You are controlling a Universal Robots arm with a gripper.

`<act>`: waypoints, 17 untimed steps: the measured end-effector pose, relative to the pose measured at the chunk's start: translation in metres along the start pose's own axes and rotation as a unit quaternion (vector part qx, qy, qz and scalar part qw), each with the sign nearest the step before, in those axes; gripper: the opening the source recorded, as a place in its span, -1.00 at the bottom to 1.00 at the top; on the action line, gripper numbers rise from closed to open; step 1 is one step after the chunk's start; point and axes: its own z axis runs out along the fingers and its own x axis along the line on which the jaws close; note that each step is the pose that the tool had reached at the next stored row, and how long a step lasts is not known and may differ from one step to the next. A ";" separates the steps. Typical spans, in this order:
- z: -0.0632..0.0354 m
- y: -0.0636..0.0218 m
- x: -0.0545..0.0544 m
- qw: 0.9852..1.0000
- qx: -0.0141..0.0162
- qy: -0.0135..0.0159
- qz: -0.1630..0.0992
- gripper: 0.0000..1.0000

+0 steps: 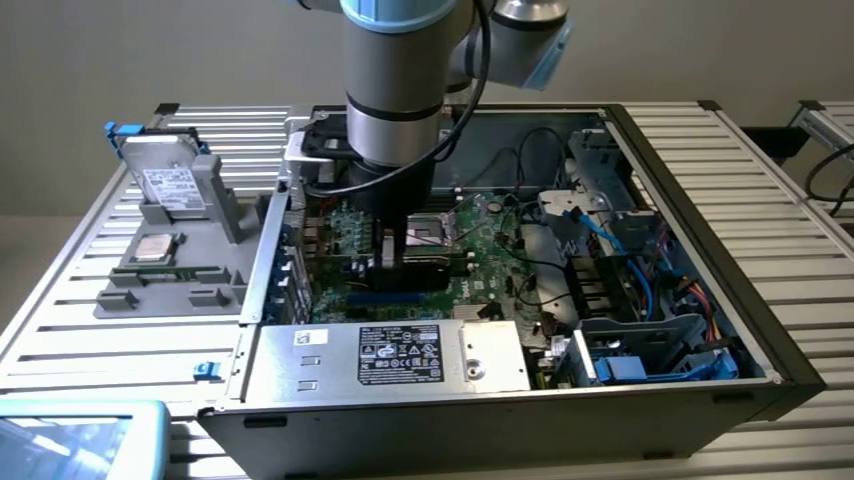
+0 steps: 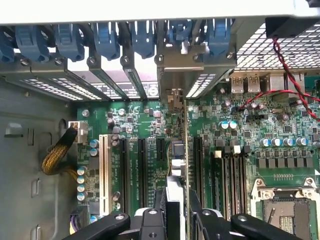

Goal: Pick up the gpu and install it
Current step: 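Insert the gpu into the slot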

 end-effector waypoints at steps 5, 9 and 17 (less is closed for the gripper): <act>0.0035 0.0007 0.000 1.000 0.000 0.000 0.000 -0.44; 0.0046 0.0025 0.000 1.000 0.000 0.000 0.000 -0.44; 0.0081 0.0029 -0.001 1.000 0.000 0.000 0.000 -0.44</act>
